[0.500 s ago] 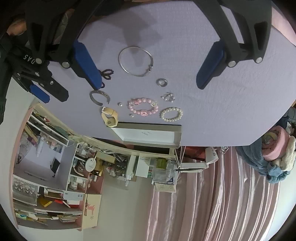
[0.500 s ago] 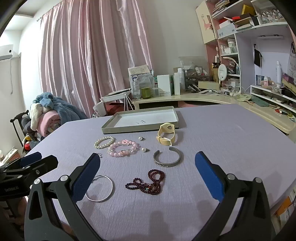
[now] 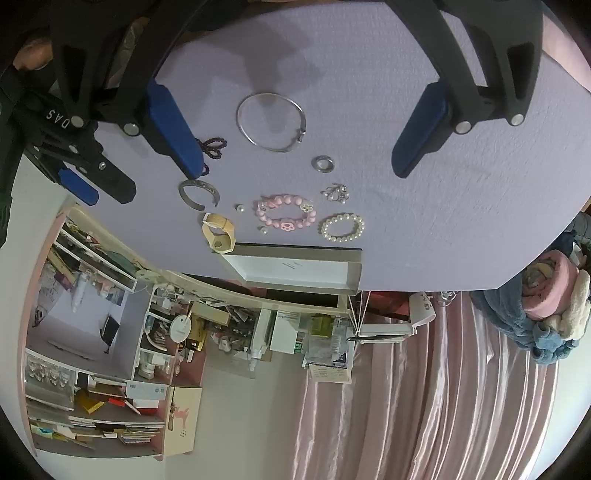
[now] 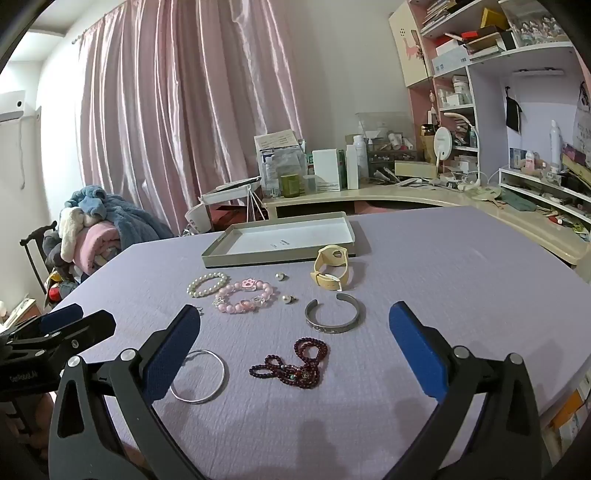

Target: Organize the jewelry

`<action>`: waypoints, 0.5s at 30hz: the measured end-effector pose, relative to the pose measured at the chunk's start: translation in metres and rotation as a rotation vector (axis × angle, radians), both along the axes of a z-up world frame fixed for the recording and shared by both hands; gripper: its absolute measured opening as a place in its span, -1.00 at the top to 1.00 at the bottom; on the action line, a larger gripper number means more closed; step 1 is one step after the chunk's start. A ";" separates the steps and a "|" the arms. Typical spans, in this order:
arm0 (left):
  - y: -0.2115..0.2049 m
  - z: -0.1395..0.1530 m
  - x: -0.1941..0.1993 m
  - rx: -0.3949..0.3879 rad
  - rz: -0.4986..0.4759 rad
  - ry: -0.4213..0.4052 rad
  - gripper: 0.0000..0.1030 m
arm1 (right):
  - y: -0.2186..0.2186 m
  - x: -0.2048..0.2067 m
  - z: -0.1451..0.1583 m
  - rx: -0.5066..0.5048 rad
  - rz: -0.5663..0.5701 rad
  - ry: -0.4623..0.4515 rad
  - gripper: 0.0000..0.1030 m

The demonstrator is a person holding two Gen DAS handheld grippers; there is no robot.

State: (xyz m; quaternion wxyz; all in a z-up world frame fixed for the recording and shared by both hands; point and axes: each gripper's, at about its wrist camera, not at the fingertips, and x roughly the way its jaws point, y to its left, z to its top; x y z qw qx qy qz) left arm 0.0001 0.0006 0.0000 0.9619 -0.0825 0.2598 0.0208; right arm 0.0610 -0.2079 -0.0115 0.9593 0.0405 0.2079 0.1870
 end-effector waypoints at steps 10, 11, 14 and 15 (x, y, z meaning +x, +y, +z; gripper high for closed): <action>0.000 0.000 -0.001 0.001 0.000 -0.002 -0.97 | 0.000 -0.001 0.001 0.002 -0.001 0.000 -0.97; 0.000 0.000 -0.001 0.001 0.000 -0.002 -0.97 | 0.000 -0.001 0.001 0.002 -0.002 0.000 -0.97; 0.001 0.001 -0.002 0.001 -0.001 -0.002 -0.97 | 0.000 -0.001 0.001 0.002 -0.004 0.000 -0.97; 0.001 0.001 -0.003 0.001 -0.001 -0.001 -0.97 | 0.000 0.000 0.001 0.003 -0.004 0.000 -0.97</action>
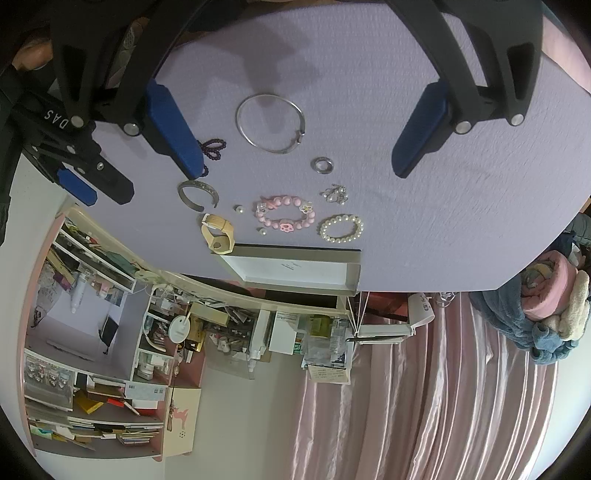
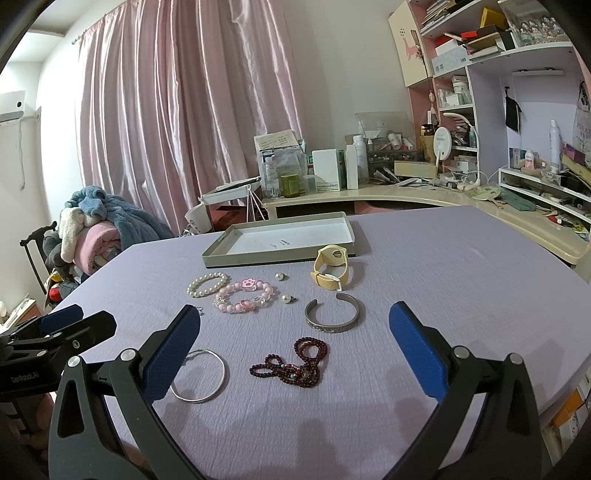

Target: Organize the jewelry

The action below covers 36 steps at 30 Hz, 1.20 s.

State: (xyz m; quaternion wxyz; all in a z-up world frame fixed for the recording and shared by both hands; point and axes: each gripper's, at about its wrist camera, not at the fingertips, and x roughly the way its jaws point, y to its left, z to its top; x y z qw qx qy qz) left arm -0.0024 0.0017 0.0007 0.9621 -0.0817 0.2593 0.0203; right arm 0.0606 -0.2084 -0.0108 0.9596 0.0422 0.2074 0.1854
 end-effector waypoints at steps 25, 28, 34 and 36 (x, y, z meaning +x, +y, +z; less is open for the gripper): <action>0.006 -0.002 0.000 0.003 0.003 0.006 -0.96 | 0.000 0.001 0.002 0.002 0.002 -0.001 -0.97; 0.002 -0.002 0.002 0.003 0.004 0.008 -0.97 | 0.000 0.000 0.002 0.002 0.003 -0.001 -0.97; 0.006 -0.007 0.003 0.004 0.004 0.008 -0.96 | 0.002 0.001 0.002 0.001 0.002 -0.001 -0.97; 0.006 -0.007 0.003 0.004 0.004 0.008 -0.96 | 0.000 0.000 0.003 0.003 0.003 -0.002 -0.97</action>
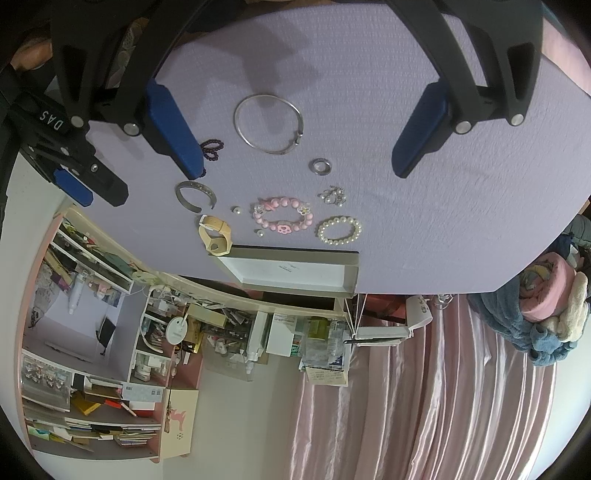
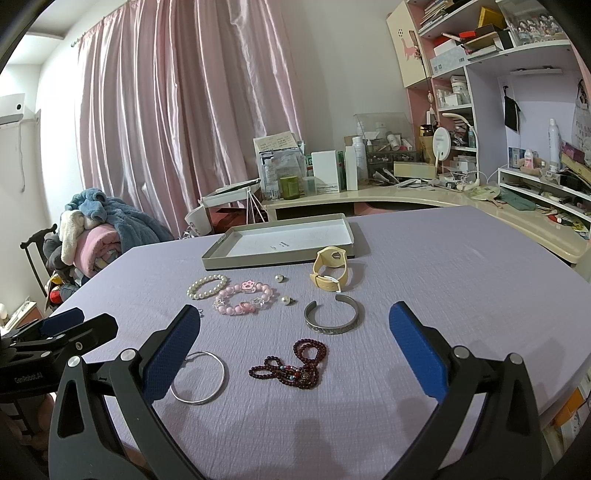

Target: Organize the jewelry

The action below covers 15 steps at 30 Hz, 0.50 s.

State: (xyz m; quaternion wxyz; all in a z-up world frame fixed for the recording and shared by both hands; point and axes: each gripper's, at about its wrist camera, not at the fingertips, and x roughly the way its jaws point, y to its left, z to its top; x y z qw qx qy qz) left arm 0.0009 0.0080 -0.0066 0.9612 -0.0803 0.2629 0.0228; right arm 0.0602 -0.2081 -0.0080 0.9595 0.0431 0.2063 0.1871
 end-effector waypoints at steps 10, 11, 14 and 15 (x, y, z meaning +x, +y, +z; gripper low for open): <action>0.001 0.000 0.000 0.000 0.000 0.001 -0.96 | 0.000 0.001 -0.002 0.000 -0.002 0.003 -0.97; -0.001 0.001 0.000 0.000 0.000 0.002 -0.96 | 0.000 0.001 -0.002 0.000 -0.003 0.004 -0.97; -0.001 0.001 0.000 0.001 0.000 0.002 -0.96 | 0.000 0.001 -0.003 0.001 -0.002 0.002 -0.97; 0.000 0.000 0.000 0.001 -0.001 0.002 -0.96 | 0.001 0.001 -0.003 0.001 -0.002 0.003 -0.97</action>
